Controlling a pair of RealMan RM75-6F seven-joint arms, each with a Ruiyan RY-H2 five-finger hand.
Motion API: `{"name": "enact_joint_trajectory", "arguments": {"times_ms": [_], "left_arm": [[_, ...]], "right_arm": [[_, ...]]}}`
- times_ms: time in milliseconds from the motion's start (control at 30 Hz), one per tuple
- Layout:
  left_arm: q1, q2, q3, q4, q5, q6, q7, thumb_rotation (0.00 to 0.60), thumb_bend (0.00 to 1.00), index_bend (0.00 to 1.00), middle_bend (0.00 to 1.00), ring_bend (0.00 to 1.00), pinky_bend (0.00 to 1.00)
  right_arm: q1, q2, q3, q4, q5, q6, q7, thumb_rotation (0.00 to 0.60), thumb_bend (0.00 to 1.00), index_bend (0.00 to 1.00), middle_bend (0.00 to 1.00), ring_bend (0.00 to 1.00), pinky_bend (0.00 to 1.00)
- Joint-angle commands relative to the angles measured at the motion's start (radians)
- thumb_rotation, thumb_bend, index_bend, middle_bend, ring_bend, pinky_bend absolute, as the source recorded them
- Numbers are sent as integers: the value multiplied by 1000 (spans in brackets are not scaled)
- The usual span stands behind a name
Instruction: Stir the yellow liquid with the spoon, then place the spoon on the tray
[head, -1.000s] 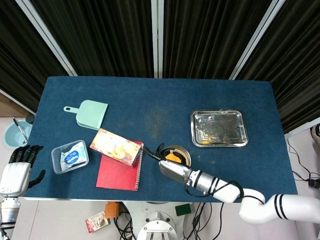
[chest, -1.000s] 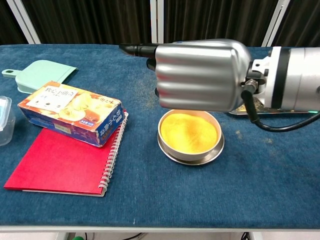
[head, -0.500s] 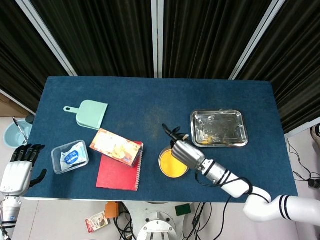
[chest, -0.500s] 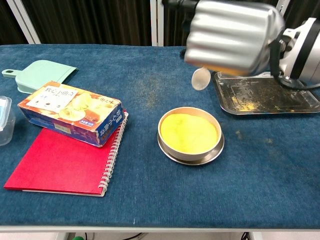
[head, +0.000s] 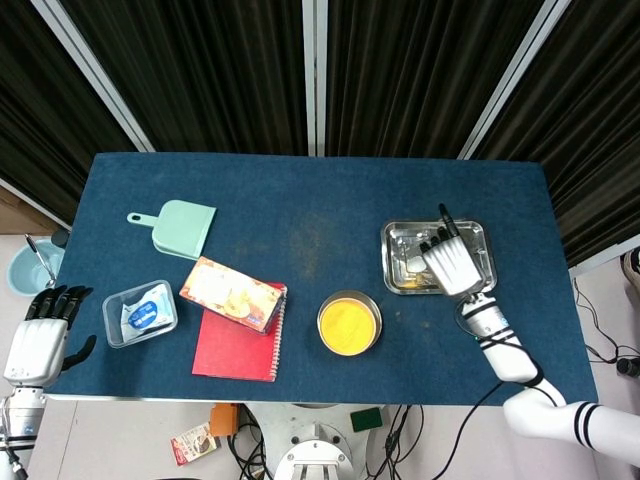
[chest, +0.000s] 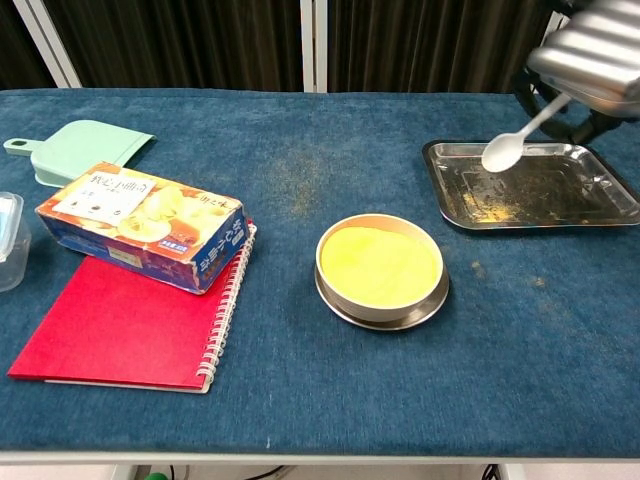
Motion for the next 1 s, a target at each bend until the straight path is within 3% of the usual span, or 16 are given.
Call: {"name": "enact_joint_trajectory", "arguments": {"times_ms": [33,167,300,467,600,833,1000], "left_arm": [[-4,1,0,-9,2,-4,11,600,275,162,155,98,121],[-5,5,-1,-23,2,-2,22,600,275,162,155,98,120],[-5,11,0,-34,2,1,32,600,276,162,155,98,121],[-4,24,-2,-42,1,6,36,600,276,161,155,98,120],[-9,32,-8,-48,0,5,34,600,275,161,155,98,120],[-20,40,-17,-50,-2,0,27,600,275,161,155,98,120],[-28,43,-26,-54,-4,-1,23,600,275,161,155,98,120]], "right_arm": [[-26,-82,15,152,85,-51,208,600,474,869,553,360,0],[-10,-145,40,242,139,-107,317,600,469,771,493,321,0],[4,-174,64,267,222,-174,370,600,443,509,371,217,0],[-4,-124,67,198,285,-174,338,600,373,311,260,127,0],[-31,-15,68,58,336,-144,306,600,345,178,208,80,0],[-174,212,45,-178,238,38,418,600,329,129,183,55,0],[-342,315,-33,-236,65,216,625,600,359,109,138,13,0]]}}
